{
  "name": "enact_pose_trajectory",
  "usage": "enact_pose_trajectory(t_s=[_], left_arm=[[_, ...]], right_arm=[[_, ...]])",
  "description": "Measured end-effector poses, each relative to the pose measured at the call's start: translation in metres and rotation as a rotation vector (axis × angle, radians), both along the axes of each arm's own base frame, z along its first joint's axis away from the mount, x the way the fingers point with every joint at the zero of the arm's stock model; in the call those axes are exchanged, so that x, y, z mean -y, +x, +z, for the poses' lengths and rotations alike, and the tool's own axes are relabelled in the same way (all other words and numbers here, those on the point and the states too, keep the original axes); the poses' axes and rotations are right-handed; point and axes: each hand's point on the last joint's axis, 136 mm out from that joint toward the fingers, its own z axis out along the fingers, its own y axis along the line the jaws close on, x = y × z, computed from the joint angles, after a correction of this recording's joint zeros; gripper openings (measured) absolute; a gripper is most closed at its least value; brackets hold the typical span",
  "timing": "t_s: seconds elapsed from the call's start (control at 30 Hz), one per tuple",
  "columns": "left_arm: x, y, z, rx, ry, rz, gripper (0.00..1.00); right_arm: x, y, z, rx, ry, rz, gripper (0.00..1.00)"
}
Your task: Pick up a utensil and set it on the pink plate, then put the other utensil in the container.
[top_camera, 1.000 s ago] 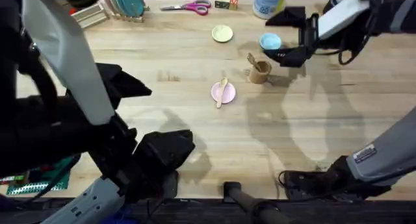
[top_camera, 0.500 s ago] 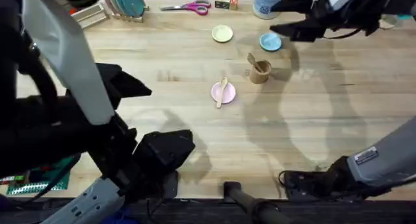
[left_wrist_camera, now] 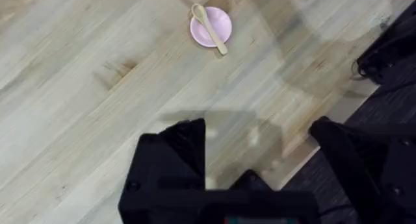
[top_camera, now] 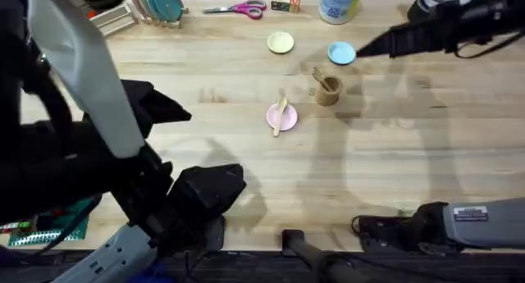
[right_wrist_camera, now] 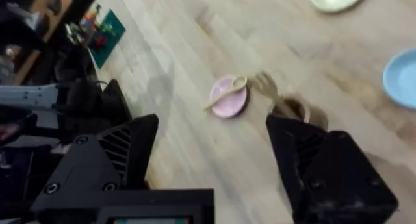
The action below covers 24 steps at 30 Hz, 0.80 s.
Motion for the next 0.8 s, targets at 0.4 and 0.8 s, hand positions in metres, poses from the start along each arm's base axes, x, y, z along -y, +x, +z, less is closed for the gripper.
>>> enact_pose_trajectory(t_s=[0.4, 0.8], left_arm=[[0.0, 0.0, 0.0, 0.0, 0.0, 0.0, 0.994], [0.0, 0.0, 0.0, 0.0, 0.0, 0.0, 0.993]], right_arm=[[0.023, -0.068, 0.014, -0.037, -0.305, -0.041, 0.997], [0.049, -0.091, 0.028, 0.036, -0.507, -0.166, 0.997]])
